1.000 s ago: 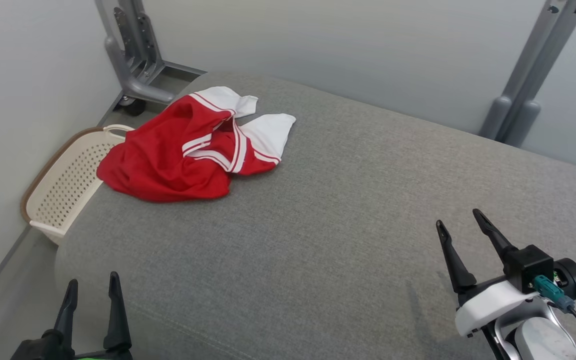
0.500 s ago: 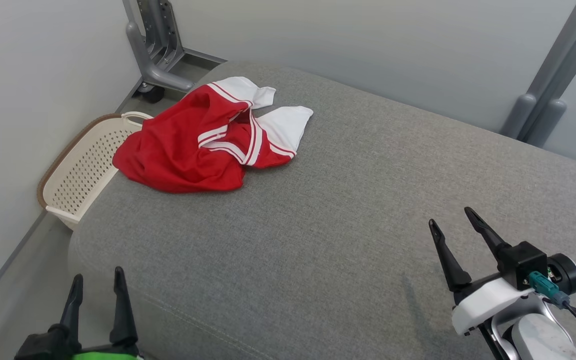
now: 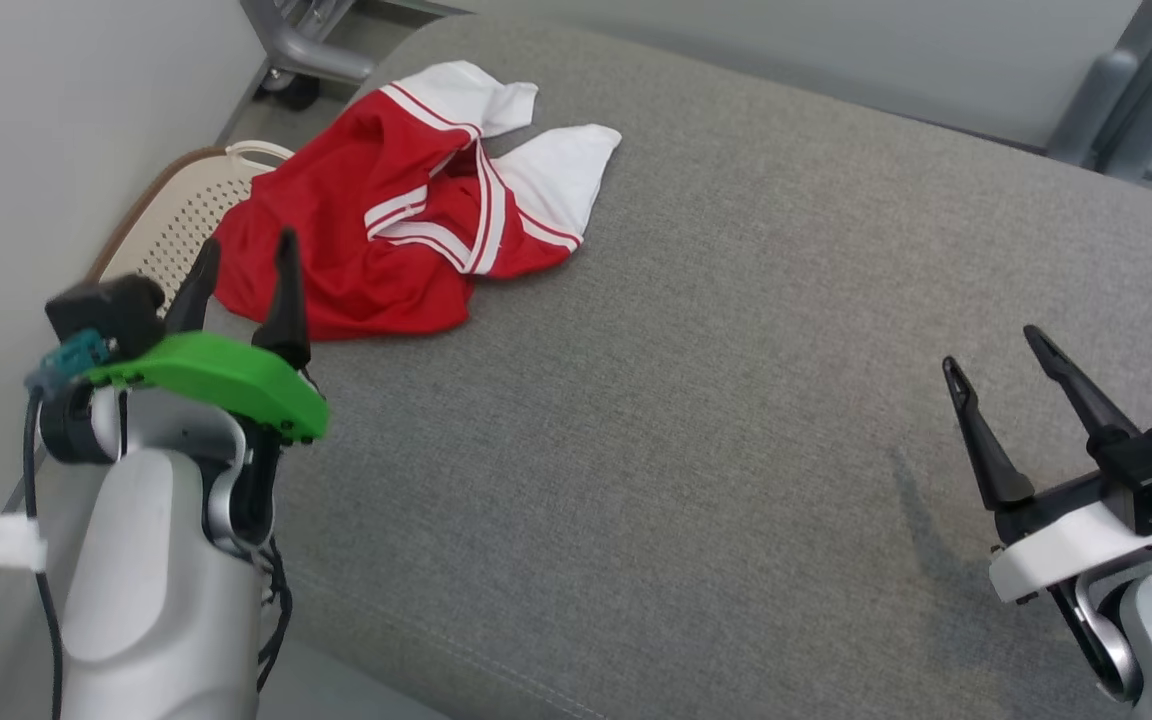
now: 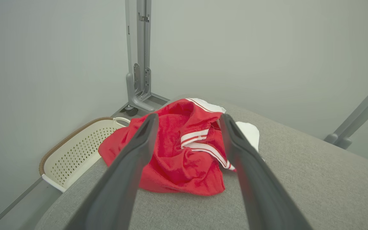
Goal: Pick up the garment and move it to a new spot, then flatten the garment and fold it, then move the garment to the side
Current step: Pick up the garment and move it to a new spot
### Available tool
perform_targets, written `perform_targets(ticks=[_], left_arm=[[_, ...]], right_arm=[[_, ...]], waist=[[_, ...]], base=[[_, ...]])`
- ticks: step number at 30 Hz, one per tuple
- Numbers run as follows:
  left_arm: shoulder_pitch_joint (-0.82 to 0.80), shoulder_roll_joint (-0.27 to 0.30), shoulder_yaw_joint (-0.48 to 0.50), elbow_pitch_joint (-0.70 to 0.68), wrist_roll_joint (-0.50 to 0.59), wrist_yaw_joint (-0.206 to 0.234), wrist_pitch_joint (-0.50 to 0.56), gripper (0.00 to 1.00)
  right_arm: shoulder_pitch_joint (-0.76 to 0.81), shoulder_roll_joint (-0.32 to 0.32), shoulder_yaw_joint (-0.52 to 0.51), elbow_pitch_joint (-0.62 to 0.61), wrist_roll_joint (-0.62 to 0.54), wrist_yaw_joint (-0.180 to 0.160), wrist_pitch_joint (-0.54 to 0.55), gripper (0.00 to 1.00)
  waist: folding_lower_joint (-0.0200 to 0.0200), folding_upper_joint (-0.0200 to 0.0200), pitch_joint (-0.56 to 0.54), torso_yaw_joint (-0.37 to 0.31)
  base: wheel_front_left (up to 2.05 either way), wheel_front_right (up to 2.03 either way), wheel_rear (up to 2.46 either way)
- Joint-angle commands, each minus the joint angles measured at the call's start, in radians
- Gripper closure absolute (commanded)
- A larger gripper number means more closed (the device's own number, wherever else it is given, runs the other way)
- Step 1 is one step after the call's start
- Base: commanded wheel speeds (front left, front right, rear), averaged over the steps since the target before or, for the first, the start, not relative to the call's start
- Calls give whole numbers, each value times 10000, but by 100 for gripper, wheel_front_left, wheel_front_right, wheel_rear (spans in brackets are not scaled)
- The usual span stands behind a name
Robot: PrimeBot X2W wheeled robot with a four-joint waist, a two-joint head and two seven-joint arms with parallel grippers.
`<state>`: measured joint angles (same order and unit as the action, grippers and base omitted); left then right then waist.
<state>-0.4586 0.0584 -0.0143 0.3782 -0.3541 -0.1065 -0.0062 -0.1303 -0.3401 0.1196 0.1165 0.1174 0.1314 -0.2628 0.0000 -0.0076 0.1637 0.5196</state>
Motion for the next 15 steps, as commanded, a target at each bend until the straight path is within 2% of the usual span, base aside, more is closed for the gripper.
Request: perform_targets(ticks=[1,5,15], left_arm=[[-715,-7,-33,506,-310,-81,417,0],[-2218,109,-172,1877,-940,-167,1499,0],[-4158,205,-49,4846,-1698,-216,1833,0]], right_arm=[[-230,-242,22,-138,-24,-13,-5,0],[-582,-634,72,-493,33,-13,114,0],[-672,-1019,401,-994,129,-13,302,0]], waist=[[0,76,1542,-681],[0,76,2436,-1071],[0,76,3157,-1776]], base=[[0,0,0],[0,0,0],[0,0,0]])
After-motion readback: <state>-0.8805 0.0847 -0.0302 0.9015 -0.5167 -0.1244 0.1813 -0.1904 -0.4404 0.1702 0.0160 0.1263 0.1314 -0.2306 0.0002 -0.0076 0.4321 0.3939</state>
